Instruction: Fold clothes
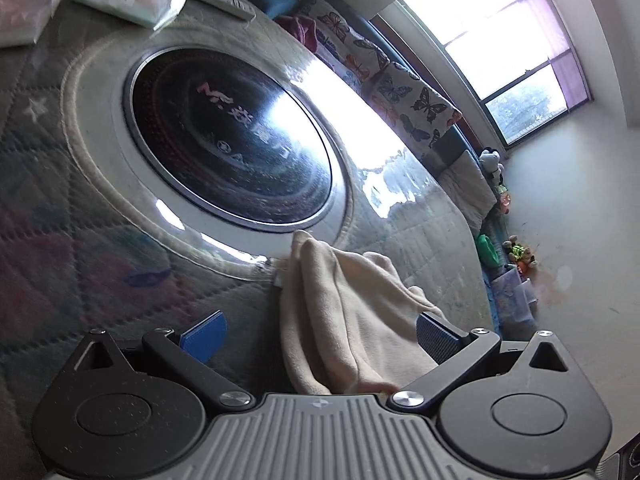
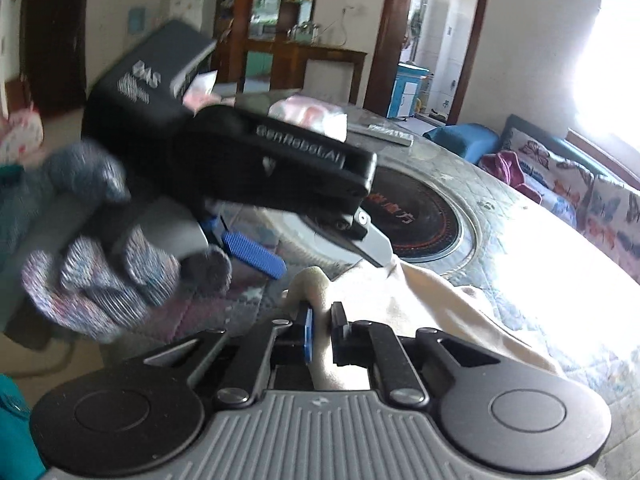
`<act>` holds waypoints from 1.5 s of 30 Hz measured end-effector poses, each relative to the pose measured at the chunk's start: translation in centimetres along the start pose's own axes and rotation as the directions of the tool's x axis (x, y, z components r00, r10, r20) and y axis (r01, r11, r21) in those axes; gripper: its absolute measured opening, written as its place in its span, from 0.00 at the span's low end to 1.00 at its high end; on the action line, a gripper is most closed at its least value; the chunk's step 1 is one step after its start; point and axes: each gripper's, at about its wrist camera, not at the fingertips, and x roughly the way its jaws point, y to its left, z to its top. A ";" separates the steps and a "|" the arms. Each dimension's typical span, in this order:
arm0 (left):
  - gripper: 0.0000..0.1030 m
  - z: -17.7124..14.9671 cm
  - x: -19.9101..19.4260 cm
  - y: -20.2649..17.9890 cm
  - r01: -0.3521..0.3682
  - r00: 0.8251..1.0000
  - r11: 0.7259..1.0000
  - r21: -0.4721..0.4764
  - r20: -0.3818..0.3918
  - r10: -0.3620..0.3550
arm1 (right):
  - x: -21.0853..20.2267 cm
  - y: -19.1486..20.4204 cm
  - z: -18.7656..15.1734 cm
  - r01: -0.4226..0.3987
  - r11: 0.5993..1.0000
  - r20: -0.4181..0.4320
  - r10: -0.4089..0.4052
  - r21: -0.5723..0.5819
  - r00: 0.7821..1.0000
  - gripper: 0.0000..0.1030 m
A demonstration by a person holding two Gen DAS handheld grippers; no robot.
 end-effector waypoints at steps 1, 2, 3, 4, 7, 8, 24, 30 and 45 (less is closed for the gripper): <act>1.00 0.1 0.3 0.0 0.015 1.000 1.000 -0.020 -0.006 -0.015 | -0.3 -0.4 0.0 -0.005 1.000 0.008 0.005 0.016 1.000 0.07; 1.00 0.2 0.6 0.1 0.030 0.999 0.999 -0.040 -0.012 -0.031 | -0.5 -0.9 0.1 -0.010 0.999 0.016 0.010 0.032 1.000 0.07; 1.00 0.3 0.9 0.1 0.045 0.999 0.997 -0.061 -0.018 -0.047 | -0.8 -1.3 0.1 -0.015 0.999 0.024 0.014 0.047 1.000 0.07; 0.99 0.4 1.2 0.2 0.060 0.998 0.995 -0.081 -0.023 -0.062 | -1.1 -1.7 0.1 -0.021 0.998 0.033 0.019 0.063 0.999 0.07; 0.98 0.7 2.0 0.5 0.109 0.993 0.985 -0.132 -0.037 -0.115 | -1.7 -2.9 -0.1 -0.033 0.996 0.051 0.029 0.088 0.998 0.07; 0.97 0.8 2.3 0.6 0.124 0.990 0.981 -0.148 -0.043 -0.131 | -1.8 -3.2 -0.2 -0.043 0.995 0.054 0.038 0.095 0.998 0.07; 0.22 0.7 4.1 3.6 0.147 0.982 0.950 -0.274 -0.076 -0.174 | -2.1 -3.6 -1.5 -0.111 0.984 0.057 0.104 0.137 0.993 0.09; 0.20 0.7 4.1 3.6 0.145 0.983 0.957 -0.252 -0.069 -0.168 | -3.0 -4.2 -2.3 -0.080 0.978 0.059 0.069 0.191 0.996 0.17; 0.20 0.4 4.0 2.5 0.119 0.989 0.974 -0.194 -0.062 -0.134 | -5.7 -13.3 -8.6 0.270 0.840 -0.061 -0.274 0.471 0.960 0.21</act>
